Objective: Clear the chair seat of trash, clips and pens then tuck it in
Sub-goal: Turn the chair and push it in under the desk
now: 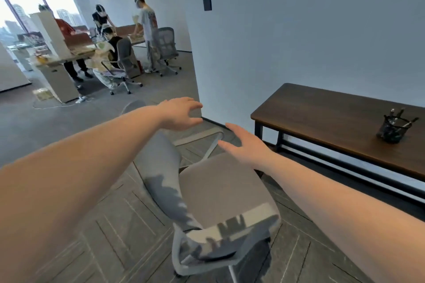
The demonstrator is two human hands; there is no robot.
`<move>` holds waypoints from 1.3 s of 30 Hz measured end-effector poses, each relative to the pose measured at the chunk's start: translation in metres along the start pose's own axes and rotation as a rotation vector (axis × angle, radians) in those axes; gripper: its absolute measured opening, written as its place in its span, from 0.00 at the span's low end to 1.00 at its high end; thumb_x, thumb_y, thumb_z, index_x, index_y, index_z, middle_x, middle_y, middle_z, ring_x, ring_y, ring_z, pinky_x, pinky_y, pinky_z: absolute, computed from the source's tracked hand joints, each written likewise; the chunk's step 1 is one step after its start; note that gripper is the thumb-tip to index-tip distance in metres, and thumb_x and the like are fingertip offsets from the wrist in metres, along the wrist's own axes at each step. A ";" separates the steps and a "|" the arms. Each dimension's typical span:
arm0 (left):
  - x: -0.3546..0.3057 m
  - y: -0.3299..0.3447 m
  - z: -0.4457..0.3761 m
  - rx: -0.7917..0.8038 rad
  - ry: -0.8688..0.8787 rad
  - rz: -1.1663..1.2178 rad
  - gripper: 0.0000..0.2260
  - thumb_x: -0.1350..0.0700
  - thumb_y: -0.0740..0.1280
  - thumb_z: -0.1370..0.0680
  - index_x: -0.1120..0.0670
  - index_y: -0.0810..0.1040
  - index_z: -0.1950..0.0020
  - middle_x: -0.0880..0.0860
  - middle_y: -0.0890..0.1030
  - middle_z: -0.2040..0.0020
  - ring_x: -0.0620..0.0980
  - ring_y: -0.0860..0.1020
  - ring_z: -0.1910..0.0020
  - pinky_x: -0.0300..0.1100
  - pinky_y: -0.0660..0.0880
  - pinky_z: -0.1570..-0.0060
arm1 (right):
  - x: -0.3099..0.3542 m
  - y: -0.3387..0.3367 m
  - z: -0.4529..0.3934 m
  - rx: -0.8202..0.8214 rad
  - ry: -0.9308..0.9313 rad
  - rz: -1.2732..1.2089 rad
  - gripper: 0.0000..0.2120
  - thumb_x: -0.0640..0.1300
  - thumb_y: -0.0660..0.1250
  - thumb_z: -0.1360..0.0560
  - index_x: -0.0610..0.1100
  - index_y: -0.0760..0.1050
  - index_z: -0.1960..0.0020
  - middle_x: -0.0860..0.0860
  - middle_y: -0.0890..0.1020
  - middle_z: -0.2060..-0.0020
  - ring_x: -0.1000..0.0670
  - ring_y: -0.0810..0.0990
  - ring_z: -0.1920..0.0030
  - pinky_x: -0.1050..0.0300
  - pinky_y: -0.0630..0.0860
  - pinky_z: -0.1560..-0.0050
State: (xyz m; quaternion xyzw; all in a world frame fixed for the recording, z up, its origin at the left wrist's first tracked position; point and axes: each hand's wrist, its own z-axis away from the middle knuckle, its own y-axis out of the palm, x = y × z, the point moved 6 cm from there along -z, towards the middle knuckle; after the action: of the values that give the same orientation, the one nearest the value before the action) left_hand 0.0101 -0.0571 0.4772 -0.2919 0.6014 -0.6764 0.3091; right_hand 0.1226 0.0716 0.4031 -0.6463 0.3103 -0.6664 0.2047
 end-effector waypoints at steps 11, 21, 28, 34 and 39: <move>0.234 0.040 0.024 0.053 -0.074 0.009 0.35 0.68 0.57 0.27 0.46 0.52 0.23 0.51 0.51 0.21 0.51 0.51 0.22 0.51 0.55 0.24 | 0.152 0.134 -0.068 0.065 -0.019 -0.051 0.35 0.60 0.63 0.25 0.51 0.54 0.24 0.52 0.61 0.24 0.50 0.61 0.25 0.55 0.59 0.29; 0.258 0.078 0.007 0.028 0.078 -0.032 0.41 0.37 0.68 0.29 0.47 0.51 0.23 0.52 0.48 0.21 0.52 0.46 0.22 0.53 0.52 0.23 | 0.168 0.202 -0.102 0.194 -0.089 0.278 0.40 0.52 0.67 0.25 0.47 0.46 0.22 0.45 0.61 0.25 0.44 0.59 0.25 0.45 0.61 0.28; 0.244 0.084 0.005 -0.082 0.139 0.034 0.37 0.37 0.68 0.30 0.49 0.61 0.26 0.53 0.53 0.22 0.54 0.58 0.24 0.53 0.63 0.28 | 0.150 0.209 -0.090 0.184 -0.130 0.241 0.35 0.38 0.57 0.21 0.48 0.39 0.22 0.45 0.62 0.25 0.41 0.73 0.36 0.50 0.72 0.41; 0.208 0.087 0.015 -0.160 0.254 0.037 0.31 0.36 0.66 0.31 0.53 0.70 0.34 0.53 0.67 0.28 0.54 0.54 0.23 0.53 0.55 0.25 | 0.128 0.184 -0.064 0.200 -0.177 0.319 0.35 0.39 0.56 0.21 0.49 0.39 0.22 0.45 0.62 0.26 0.42 0.76 0.42 0.47 0.75 0.47; 0.156 0.092 0.027 -0.133 0.371 -0.117 0.45 0.22 0.39 0.37 0.54 0.76 0.46 0.52 0.79 0.47 0.54 0.75 0.42 0.56 0.56 0.28 | 0.097 0.146 -0.025 0.157 -0.194 0.381 0.32 0.42 0.56 0.21 0.57 0.44 0.23 0.50 0.69 0.30 0.47 0.76 0.54 0.49 0.76 0.55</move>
State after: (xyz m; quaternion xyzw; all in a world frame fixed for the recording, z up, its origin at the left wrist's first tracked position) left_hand -0.0622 -0.2018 0.3927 -0.2167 0.6734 -0.6941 0.1334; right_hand 0.0718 -0.0957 0.3761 -0.6193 0.3528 -0.5725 0.4052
